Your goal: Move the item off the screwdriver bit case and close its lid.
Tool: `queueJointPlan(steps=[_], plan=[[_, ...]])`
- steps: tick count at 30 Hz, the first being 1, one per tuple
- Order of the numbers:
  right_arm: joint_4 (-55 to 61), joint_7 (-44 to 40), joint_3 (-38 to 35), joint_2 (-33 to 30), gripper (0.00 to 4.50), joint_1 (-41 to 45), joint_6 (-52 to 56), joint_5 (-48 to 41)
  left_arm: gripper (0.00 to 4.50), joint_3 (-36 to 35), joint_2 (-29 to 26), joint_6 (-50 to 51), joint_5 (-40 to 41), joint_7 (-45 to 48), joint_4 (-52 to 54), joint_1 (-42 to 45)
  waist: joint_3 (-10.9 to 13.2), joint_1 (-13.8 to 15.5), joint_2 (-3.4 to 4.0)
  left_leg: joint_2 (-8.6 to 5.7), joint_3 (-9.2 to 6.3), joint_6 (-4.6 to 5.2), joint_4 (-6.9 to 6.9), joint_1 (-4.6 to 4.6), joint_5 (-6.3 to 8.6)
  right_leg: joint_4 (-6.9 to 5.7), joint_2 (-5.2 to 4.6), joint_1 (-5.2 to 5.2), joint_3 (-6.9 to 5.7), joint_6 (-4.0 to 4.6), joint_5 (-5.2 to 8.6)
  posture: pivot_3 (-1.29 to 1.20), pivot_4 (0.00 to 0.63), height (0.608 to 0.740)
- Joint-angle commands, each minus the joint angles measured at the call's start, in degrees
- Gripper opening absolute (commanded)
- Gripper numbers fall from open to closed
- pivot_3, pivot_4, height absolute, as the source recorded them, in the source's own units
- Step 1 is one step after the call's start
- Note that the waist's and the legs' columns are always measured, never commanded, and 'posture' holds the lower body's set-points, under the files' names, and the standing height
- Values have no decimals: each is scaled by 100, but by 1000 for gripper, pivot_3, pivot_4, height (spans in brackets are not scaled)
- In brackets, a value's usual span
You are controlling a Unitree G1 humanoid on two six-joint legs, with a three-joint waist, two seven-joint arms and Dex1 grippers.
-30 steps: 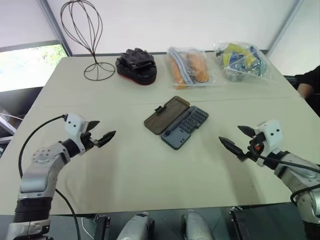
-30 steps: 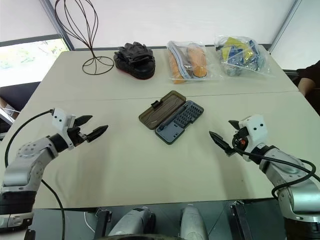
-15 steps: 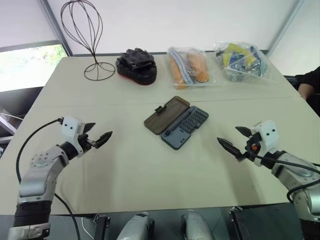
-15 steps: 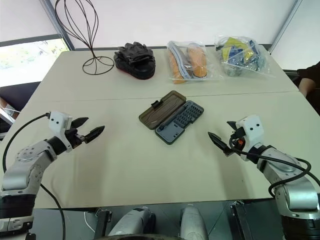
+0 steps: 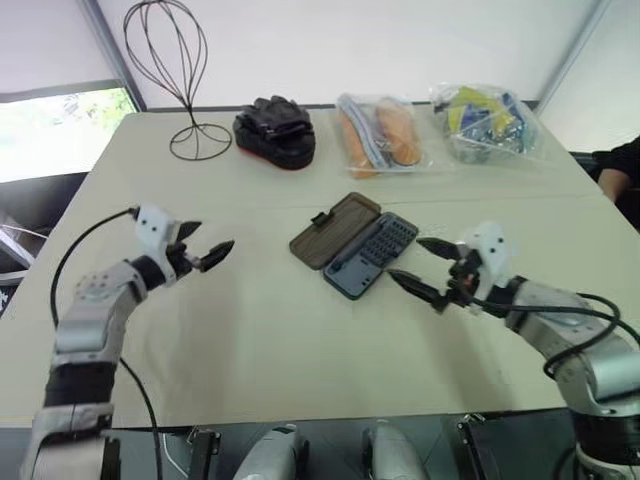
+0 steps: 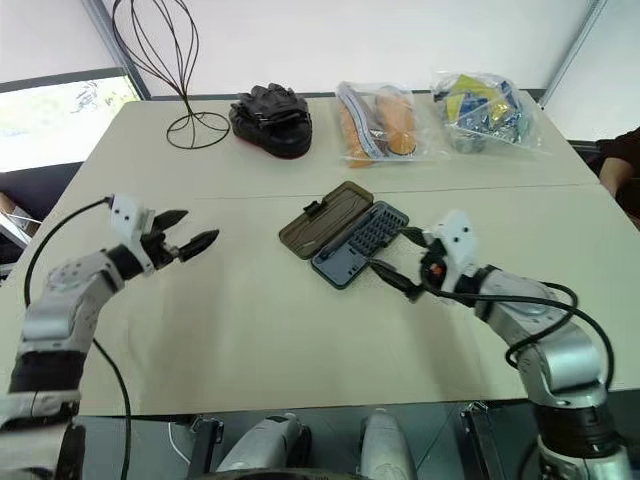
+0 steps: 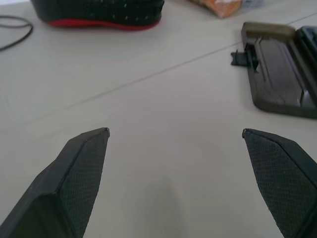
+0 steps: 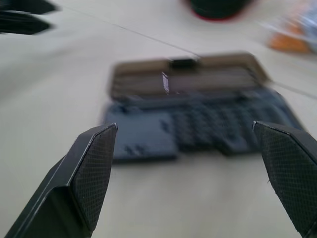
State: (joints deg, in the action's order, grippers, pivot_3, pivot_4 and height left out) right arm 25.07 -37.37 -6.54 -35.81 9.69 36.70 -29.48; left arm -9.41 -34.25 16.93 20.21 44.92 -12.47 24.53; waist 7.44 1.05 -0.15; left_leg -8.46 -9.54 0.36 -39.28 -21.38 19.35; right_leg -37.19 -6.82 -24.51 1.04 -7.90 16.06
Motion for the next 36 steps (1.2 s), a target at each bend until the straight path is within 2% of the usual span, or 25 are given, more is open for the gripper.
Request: queueJointPlan(steps=[1,3,6,10,15,20,23,31,36], plan=[[84,134,64,70,4500,84,-59,84,4490,352,78,-356,-246,433,-880,937,0,1,-2,-3,-1,0,-1,-2,0,1,0,-1,-2,0,0,0,150,740],[86,180,136,113,4500,99,-87,131,4490,558,222,-560,-420,630,-1529,1474,0,-11,-3,-9,-2,0,-3,-4,0,0,-1,0,-11,0,0,0,150,740],[128,362,250,255,4500,58,-216,304,4490,1033,836,-1257,-983,848,-3427,2775,0,-29,-10,-10,-4,1,-8,-5,0,-3,-2,0,-17,0,0,0,150,740],[325,693,193,464,4500,-170,-259,423,4490,1212,1301,-1781,-1355,1014,-4965,3554,1,-106,-13,-10,5,1,-5,-9,0,-3,-4,-8,-17,-1,0,0,150,740],[714,1066,148,636,4500,-587,-234,512,4490,1452,1507,-2054,-1957,652,-5898,3867,2,-225,-14,-1,7,1,9,-14,0,-31,-5,-26,-12,-1,0,0,150,740],[875,1299,92,722,4500,-786,-245,572,4490,1686,1487,-1655,-2447,408,-6256,3756,1,-185,-20,-4,7,1,0,-11,0,-33,1,-28,-11,-1,0,0,150,740],[849,1350,125,755,4500,-785,-281,629,3645,1471,1510,-1346,-2347,293,-6342,3680,-3,-186,-24,-4,8,1,-3,-3,0,-32,2,-19,-10,-1,0,0,150,740],[750,1335,62,734,4500,-731,-331,675,27,1388,1546,-1037,-2411,750,-6339,3596,-15,-190,-24,1,10,-2,-7,4,-2,-43,3,-18,-7,-1,0,0,150,740],[725,1337,76,742,4500,-726,-345,704,27,1442,1527,-987,-2504,924,-6325,3620,-17,-190,-23,-4,10,-2,-6,4,-2,-43,3,-18,-7,-1,0,0,150,740]])
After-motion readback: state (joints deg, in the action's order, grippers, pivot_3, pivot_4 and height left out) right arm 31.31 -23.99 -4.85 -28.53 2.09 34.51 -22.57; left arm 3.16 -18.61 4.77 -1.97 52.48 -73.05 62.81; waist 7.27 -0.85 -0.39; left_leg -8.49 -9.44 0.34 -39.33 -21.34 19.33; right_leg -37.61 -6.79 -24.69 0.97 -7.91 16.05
